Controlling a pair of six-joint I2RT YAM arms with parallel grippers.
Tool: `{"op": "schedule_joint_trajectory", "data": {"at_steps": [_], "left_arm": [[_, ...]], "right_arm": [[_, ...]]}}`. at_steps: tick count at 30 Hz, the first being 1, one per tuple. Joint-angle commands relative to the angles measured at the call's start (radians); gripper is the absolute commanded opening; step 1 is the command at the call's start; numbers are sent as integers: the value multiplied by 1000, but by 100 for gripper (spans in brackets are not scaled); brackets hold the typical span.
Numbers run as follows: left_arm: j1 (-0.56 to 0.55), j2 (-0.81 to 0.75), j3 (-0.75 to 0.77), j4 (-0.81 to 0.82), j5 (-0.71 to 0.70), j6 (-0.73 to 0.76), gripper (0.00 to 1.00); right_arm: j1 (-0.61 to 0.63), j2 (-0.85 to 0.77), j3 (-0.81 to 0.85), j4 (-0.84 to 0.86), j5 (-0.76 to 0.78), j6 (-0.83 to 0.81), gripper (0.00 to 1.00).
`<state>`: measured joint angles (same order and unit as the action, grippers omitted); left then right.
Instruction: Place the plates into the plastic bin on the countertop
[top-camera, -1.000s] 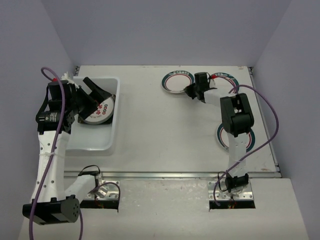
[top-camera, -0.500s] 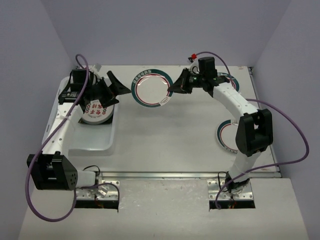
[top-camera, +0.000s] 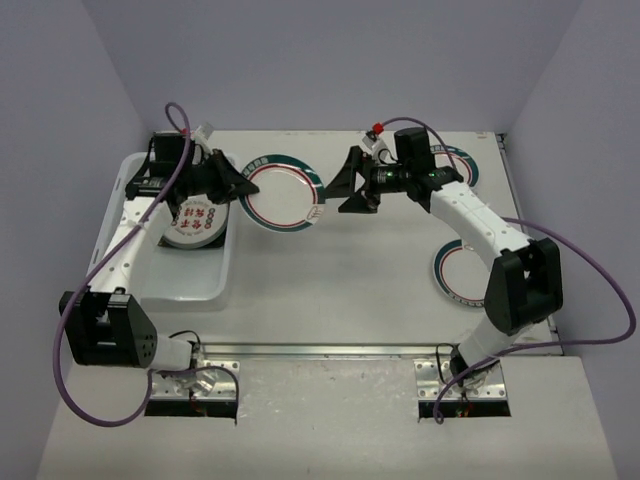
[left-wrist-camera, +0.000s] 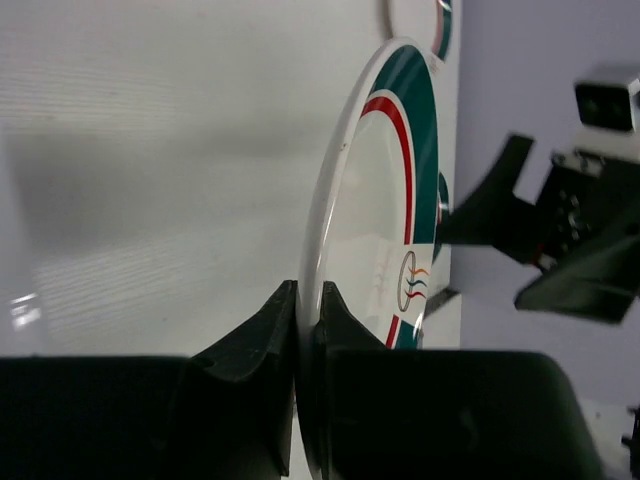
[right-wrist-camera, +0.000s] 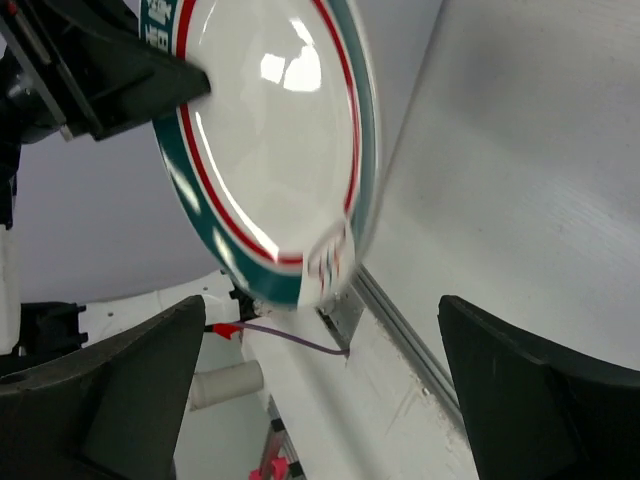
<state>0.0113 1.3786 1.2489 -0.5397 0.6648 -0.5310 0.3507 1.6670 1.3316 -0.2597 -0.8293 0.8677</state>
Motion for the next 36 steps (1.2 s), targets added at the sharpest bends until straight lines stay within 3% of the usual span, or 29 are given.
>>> {"op": "schedule_joint_trajectory", "data": {"at_steps": [1, 4, 6, 11, 12, 15, 19, 20, 26, 27, 28, 36], "left_arm": [[225, -98, -22, -12, -310, -143, 0], [409, -232, -119, 29, -418, -232, 0], [470, -249, -136, 8, -497, -266, 0], [519, -225, -221, 83, -600, -319, 0], [519, -216, -232, 104, -600, -320, 0], [520, -125, -259, 185, -550, -311, 13], [519, -52, -250, 229, -504, -306, 14], [517, -43, -249, 236, -496, -304, 17], [497, -2, -210, 158, -494, -268, 77], [473, 4, -190, 91, -541, -250, 92], [444, 13, -171, 39, -575, -235, 100], [366, 59, -172, -103, -633, -199, 100]], "right_arm": [[-40, -148, -69, -143, 227, -6, 99], [-91, -237, -162, -171, 257, -22, 99], [-131, -302, -226, -183, 257, -42, 99], [-170, -386, -296, -230, 279, -81, 99], [-170, -397, -302, -231, 283, -87, 99], [-173, -420, -311, -241, 288, -93, 99], [-174, -420, -298, -255, 274, -98, 99], [-175, -422, -295, -257, 275, -100, 99], [-185, -414, -276, -279, 298, -118, 99], [-190, -408, -267, -302, 330, -109, 99], [-194, -402, -258, -320, 359, -100, 99], [-202, -368, -174, -395, 592, -49, 99]]}}
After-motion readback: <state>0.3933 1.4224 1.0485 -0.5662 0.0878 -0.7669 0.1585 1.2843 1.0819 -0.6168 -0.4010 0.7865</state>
